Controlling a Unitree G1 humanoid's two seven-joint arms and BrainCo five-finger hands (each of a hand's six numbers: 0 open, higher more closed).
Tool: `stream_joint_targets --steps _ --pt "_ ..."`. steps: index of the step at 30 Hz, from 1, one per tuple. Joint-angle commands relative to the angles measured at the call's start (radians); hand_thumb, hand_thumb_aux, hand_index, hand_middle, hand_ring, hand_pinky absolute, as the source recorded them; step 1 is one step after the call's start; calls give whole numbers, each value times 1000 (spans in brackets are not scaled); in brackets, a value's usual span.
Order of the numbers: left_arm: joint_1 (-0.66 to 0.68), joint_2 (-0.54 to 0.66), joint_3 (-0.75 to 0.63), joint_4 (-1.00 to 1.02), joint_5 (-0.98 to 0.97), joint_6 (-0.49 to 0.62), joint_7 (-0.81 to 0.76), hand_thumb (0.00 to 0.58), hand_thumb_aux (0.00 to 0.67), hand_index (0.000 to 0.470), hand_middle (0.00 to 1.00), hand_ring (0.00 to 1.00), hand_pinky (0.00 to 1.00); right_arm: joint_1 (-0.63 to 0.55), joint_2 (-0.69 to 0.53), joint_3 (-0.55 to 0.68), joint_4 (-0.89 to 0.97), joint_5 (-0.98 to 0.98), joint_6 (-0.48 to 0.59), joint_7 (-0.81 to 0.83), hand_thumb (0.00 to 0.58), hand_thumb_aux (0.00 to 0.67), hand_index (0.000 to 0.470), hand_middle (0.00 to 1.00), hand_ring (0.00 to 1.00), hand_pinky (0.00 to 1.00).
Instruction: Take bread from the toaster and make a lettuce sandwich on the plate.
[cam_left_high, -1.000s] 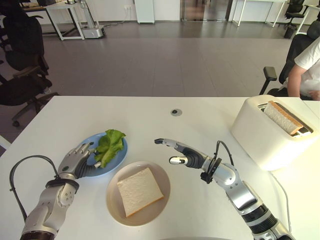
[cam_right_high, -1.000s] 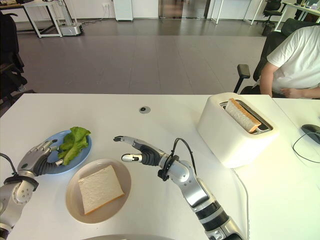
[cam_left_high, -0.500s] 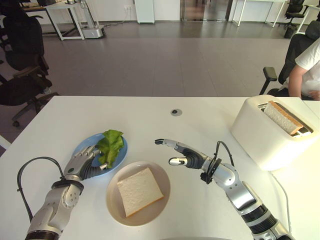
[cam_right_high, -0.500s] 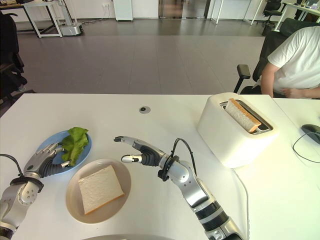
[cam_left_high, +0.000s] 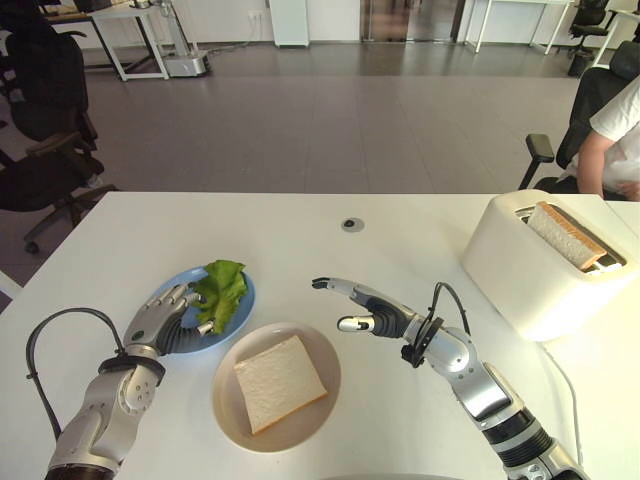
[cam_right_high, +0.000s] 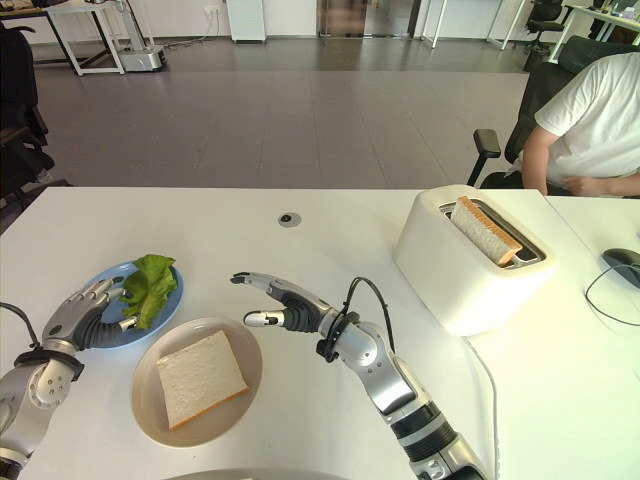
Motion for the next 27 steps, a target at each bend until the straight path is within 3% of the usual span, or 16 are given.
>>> stream_joint_targets --steps 1,4,15,16,17,19,27 --pt "-9 -3 -20 24 -8 4 -18 511 439 308 0 0 0 -8 0 -12 9 -9 -3 1 0 0 0 0 0 0" --pt "-12 -8 -23 37 -17 1 -17 511 439 308 0 0 0 -6 1 -12 8 -9 -4 1 0 0 0 0 0 0" --pt "-17 -11 -34 48 -15 -2 -8 436 336 236 0 0 0 -4 3 -11 12 -16 -7 -2 0 0 0 0 0 0" --pt "-14 -9 -29 41 -15 1 -9 368 265 186 0 0 0 -4 3 -11 12 -16 -8 -2 0 0 0 0 0 0" --pt "-12 -7 -25 33 -15 3 -9 357 255 179 0 0 0 -5 3 -11 13 -17 -8 -3 0 0 0 0 0 0" --pt "-8 -3 -18 11 -12 10 -14 275 184 129 0 0 0 -6 2 -12 15 -20 -10 -4 0 0 0 0 0 0" --pt "-18 -14 -46 5 3 24 -18 36 21 15 0 0 0 -4 4 -14 16 -30 -12 -11 0 0 0 0 0 0"
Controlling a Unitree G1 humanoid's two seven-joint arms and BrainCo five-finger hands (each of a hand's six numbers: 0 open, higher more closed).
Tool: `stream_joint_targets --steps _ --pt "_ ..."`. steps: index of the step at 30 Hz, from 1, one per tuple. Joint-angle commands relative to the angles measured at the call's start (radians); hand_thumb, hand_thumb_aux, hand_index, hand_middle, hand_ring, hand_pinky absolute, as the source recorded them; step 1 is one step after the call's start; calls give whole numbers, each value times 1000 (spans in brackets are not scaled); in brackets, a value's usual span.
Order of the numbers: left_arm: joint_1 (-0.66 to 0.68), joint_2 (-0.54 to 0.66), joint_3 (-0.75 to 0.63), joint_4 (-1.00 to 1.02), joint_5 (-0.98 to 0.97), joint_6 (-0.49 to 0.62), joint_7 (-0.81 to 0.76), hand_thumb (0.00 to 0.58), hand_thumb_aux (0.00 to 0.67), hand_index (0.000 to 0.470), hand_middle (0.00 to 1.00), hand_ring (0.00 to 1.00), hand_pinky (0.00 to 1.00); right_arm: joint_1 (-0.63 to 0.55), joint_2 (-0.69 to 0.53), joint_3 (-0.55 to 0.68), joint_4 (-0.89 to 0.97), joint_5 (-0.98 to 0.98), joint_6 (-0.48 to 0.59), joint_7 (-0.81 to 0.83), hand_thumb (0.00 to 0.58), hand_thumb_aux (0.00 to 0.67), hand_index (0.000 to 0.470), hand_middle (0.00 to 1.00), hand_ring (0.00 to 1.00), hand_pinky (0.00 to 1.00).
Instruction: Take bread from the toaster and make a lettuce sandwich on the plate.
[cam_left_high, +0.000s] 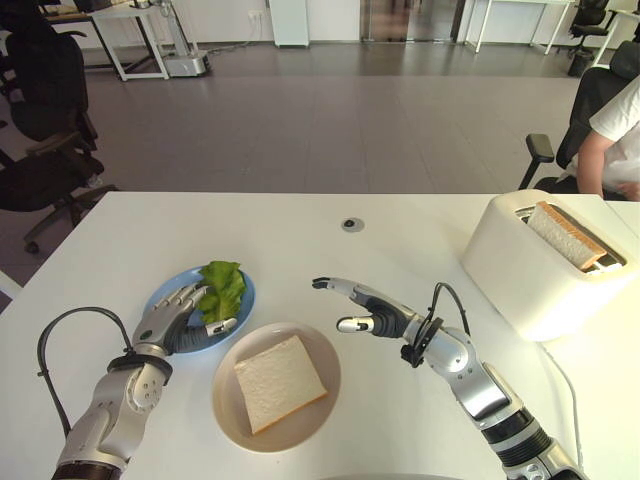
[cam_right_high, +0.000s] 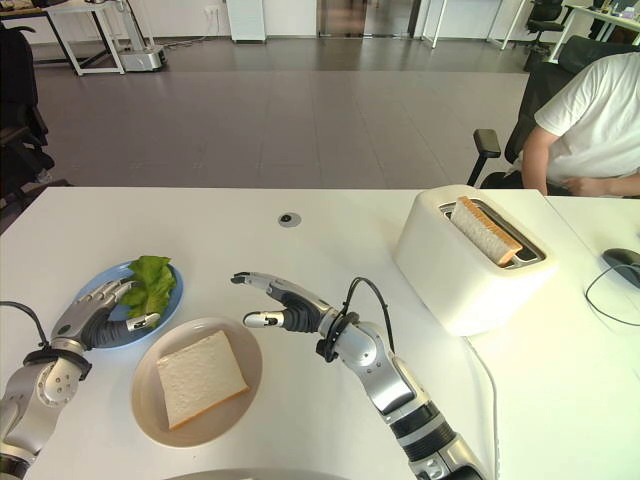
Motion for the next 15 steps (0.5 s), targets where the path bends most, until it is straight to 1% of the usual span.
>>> stream_joint_targets --steps 1,3,5,6,8,9,10,12,13,14,15 --pt "-5 -5 -27 19 10 4 -11 27 16 11 0 0 0 -3 -1 -11 4 -11 0 -3 0 0 0 0 0 0" --pt "-13 -8 -40 38 12 8 -12 36 21 15 0 0 0 -2 -1 -11 3 -12 1 -3 0 0 0 0 0 0" --pt "-20 -12 -57 64 14 11 -8 66 39 28 0 0 0 -2 -1 -11 4 -12 -1 -4 0 0 0 0 0 0" --pt "-23 -12 -64 75 15 13 -8 96 58 41 0 0 0 -2 -1 -11 5 -12 -1 -5 0 0 0 0 0 0" --pt "-29 -11 -72 95 11 12 -8 220 142 100 0 0 0 -1 0 -10 5 -14 -2 -7 0 0 0 0 0 0" --pt "-33 -10 -76 103 8 10 -8 316 218 153 0 0 0 -1 1 -9 5 -14 -2 -9 0 0 0 0 0 0" --pt "-36 -9 -79 108 6 9 -7 355 252 177 0 0 0 -1 1 -9 6 -15 -2 -10 0 0 0 0 0 0" --pt "-42 -8 -83 118 2 6 -5 452 355 249 0 0 0 -2 2 -8 8 -16 -3 -12 0 0 0 0 0 0" --pt "-46 -8 -85 123 1 4 -4 460 365 256 0 0 0 -4 2 -8 10 -16 -3 -13 0 0 0 0 0 0" --pt "-50 -8 -86 127 -1 2 -2 493 410 288 0 0 0 -5 2 -8 12 -16 -3 -15 0 0 0 0 0 0" --pt "-53 -8 -87 130 -2 0 0 506 431 302 0 0 0 -6 2 -8 13 -16 -4 -16 0 0 0 0 0 0"
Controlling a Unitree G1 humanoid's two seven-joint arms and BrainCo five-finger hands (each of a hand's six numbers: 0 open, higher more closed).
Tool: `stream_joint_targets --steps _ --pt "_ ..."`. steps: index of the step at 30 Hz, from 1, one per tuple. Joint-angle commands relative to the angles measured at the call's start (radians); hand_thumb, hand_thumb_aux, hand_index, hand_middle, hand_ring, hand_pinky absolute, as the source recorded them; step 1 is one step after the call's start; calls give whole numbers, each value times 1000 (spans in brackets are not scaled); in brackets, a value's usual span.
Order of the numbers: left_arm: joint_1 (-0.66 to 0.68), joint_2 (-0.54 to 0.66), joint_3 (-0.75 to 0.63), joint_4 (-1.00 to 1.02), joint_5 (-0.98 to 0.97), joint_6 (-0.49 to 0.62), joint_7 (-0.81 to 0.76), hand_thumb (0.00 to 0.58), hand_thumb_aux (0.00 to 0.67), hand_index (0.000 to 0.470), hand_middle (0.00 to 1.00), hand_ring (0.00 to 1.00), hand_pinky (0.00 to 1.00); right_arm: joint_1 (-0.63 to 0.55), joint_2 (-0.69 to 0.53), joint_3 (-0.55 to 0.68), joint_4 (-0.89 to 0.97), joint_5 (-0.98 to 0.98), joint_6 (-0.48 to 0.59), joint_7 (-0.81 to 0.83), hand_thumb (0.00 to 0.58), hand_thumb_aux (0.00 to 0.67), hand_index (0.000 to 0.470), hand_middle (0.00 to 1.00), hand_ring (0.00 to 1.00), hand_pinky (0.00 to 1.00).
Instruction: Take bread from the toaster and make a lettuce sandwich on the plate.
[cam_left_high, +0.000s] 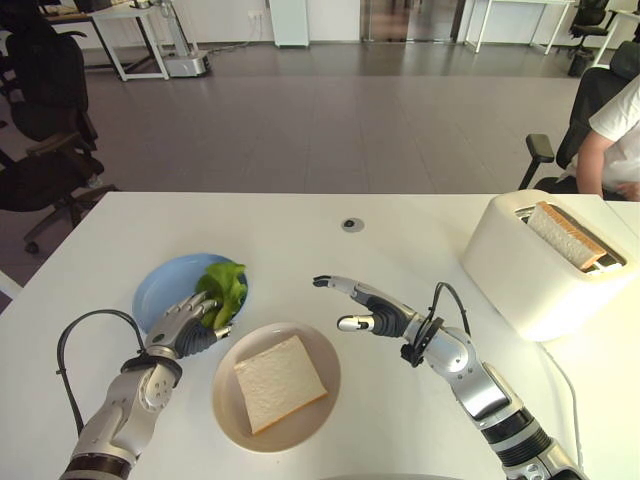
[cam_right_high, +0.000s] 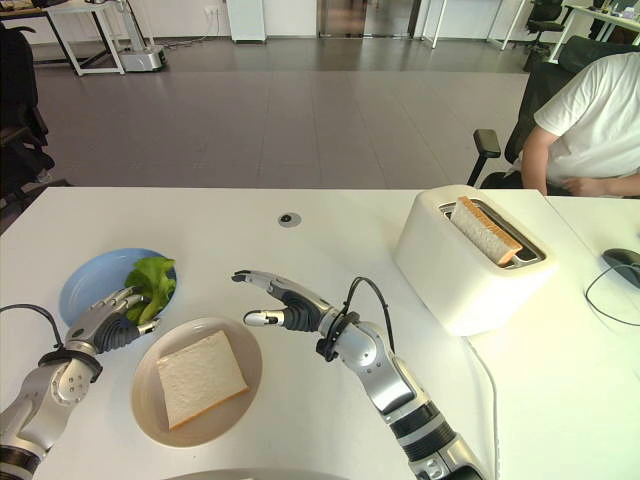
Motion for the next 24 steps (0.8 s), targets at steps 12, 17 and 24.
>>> stream_joint_targets --steps 12,17,24 --pt "41 -23 10 -53 -109 -21 -61 521 457 321 0 0 0 -9 3 -8 14 -19 -13 -3 0 0 0 0 0 0" --pt "81 -8 55 -150 -125 13 -92 349 247 173 0 0 0 -8 3 -8 11 -19 -12 3 0 0 0 0 0 0" --pt "108 -15 108 -227 -145 28 -125 0 0 0 0 0 0 -7 3 -7 9 -20 -10 7 0 0 0 0 0 0"
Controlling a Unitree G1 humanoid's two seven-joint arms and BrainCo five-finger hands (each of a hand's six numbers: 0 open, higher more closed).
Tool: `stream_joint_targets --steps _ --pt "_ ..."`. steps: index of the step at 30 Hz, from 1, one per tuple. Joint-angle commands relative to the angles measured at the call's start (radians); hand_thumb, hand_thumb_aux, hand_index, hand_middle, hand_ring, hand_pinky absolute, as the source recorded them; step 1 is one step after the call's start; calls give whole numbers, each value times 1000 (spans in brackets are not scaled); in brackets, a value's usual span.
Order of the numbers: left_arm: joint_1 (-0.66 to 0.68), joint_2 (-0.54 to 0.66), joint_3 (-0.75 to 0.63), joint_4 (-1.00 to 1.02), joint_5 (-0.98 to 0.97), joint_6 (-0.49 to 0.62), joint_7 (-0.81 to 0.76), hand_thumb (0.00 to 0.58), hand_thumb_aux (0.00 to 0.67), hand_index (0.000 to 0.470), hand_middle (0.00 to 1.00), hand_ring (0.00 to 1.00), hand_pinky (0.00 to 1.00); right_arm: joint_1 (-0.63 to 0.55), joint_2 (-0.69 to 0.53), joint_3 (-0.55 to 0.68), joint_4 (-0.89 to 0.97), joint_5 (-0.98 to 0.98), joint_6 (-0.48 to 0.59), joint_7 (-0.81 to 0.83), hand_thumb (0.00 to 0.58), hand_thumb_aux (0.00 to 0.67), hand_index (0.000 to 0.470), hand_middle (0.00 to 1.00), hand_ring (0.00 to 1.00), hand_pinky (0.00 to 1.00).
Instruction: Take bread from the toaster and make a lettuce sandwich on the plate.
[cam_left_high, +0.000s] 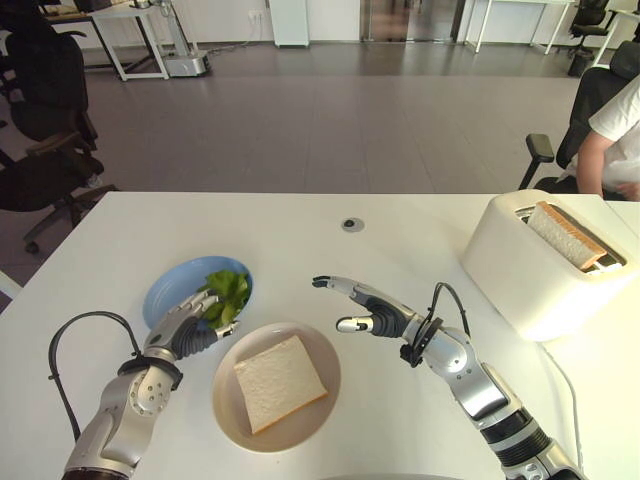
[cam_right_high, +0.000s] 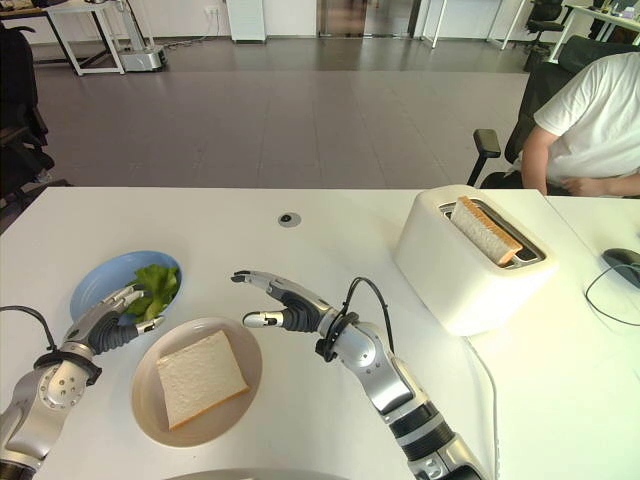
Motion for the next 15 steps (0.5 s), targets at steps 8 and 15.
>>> stream_joint_targets --steps 8,15 --pt "-54 5 30 13 3 40 -34 0 0 0 0 0 0 -2 -5 -14 1 -2 7 10 0 0 0 0 0 0" --pt "-181 -4 -56 231 51 17 -1 27 16 11 0 0 0 3 -3 -21 4 -7 8 2 0 0 0 0 0 0"
